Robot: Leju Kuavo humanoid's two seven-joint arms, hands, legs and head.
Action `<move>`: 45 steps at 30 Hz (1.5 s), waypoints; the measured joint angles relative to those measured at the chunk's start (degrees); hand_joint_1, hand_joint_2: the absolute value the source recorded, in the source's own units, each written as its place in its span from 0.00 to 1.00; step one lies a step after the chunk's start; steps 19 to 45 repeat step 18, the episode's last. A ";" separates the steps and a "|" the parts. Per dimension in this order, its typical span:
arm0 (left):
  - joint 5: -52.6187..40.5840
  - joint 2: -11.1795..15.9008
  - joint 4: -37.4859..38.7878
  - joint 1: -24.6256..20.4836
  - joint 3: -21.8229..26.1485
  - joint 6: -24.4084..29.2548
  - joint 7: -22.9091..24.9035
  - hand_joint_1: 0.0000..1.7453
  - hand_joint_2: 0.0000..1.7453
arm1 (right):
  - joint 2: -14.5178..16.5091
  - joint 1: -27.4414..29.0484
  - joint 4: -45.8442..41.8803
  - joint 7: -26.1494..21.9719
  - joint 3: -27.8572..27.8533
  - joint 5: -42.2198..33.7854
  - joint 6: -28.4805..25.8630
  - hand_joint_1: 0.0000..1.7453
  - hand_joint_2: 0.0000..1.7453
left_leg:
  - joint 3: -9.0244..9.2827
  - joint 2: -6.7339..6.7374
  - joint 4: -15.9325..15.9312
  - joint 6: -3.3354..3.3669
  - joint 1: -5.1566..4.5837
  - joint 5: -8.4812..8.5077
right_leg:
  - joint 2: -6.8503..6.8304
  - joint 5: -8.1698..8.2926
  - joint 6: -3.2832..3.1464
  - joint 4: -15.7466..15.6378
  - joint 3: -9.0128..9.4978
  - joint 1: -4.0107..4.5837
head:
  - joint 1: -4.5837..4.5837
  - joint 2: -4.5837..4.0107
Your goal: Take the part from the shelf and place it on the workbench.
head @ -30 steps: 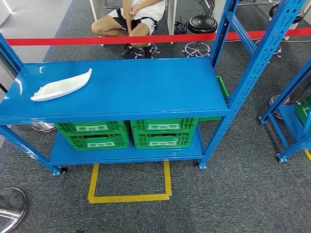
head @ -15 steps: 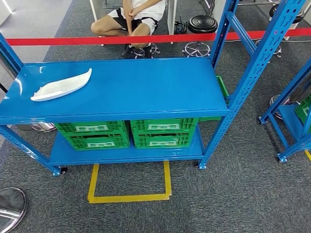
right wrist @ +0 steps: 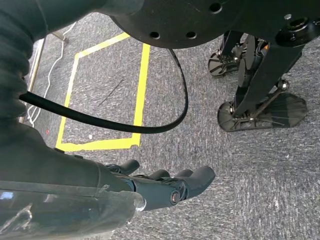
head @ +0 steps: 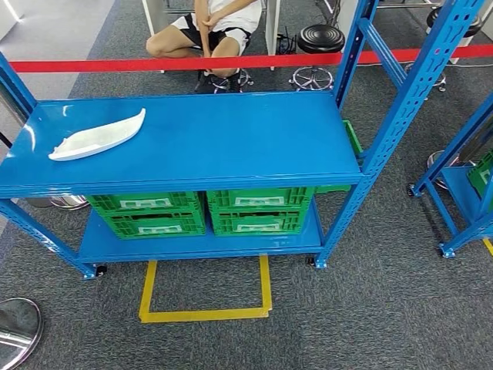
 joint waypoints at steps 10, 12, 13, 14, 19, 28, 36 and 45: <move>0.00 0.13 -0.24 0.06 -0.38 0.00 0.00 0.00 0.00 | -0.06 0.02 -0.09 -0.02 0.23 -0.01 0.05 0.00 1.00 | 0.00 0.00 0.00 0.00 0.00 0.00 | 0.00 0.00 0.00 0.00 0.00 0.00 | -0.01 0.00; 0.00 0.14 -0.24 0.06 -0.40 0.00 0.00 0.00 0.00 | -0.06 0.02 -0.09 -0.02 0.29 -0.01 0.05 0.00 1.00 | 0.00 0.00 0.00 0.00 0.00 0.00 | 0.00 0.00 0.00 0.00 0.00 0.00 | 0.00 0.00; 0.00 0.14 -0.24 0.06 -0.40 0.00 0.00 0.00 0.00 | -0.06 0.02 -0.09 -0.02 0.34 -0.01 0.05 0.00 1.00 | 0.00 0.00 0.00 0.00 0.00 0.00 | 0.00 0.00 0.00 0.00 0.00 0.00 | -0.01 0.00; 0.00 0.14 -0.25 0.06 -0.42 0.00 0.00 0.00 0.00 | -0.06 0.02 -0.09 -0.02 0.39 -0.01 0.05 0.00 1.00 | 0.00 0.00 0.00 0.00 0.00 0.00 | 0.00 0.00 0.00 0.00 0.00 0.00 | -0.01 0.00; 0.00 0.14 -0.28 0.07 -0.49 0.00 0.00 0.00 0.00 | -0.06 0.02 -0.11 -0.02 0.58 -0.01 0.05 0.00 1.00 | 0.00 0.00 0.00 0.00 0.00 0.00 | 0.00 0.00 0.00 0.00 0.00 0.00 | -0.01 0.00; 0.00 0.14 -0.28 0.07 -0.49 0.00 0.00 0.00 0.00 | -0.06 0.02 -0.11 -0.02 0.58 -0.01 0.05 0.00 1.00 | 0.00 0.00 0.00 0.00 0.00 0.00 | 0.00 0.00 0.00 0.00 0.00 0.00 | -0.01 0.00; 0.00 0.14 -0.28 0.07 -0.49 0.00 0.00 0.00 0.00 | -0.06 0.02 -0.11 -0.02 0.58 -0.01 0.05 0.00 1.00 | 0.00 0.00 0.00 0.00 0.00 0.00 | 0.00 0.00 0.00 0.00 0.00 0.00 | -0.01 0.00; 0.00 0.14 -0.28 0.07 -0.49 0.00 0.00 0.00 0.00 | -0.06 0.02 -0.11 -0.02 0.58 -0.01 0.05 0.00 1.00 | 0.00 0.00 0.00 0.00 0.00 0.00 | 0.00 0.00 0.00 0.00 0.00 0.00 | -0.01 0.00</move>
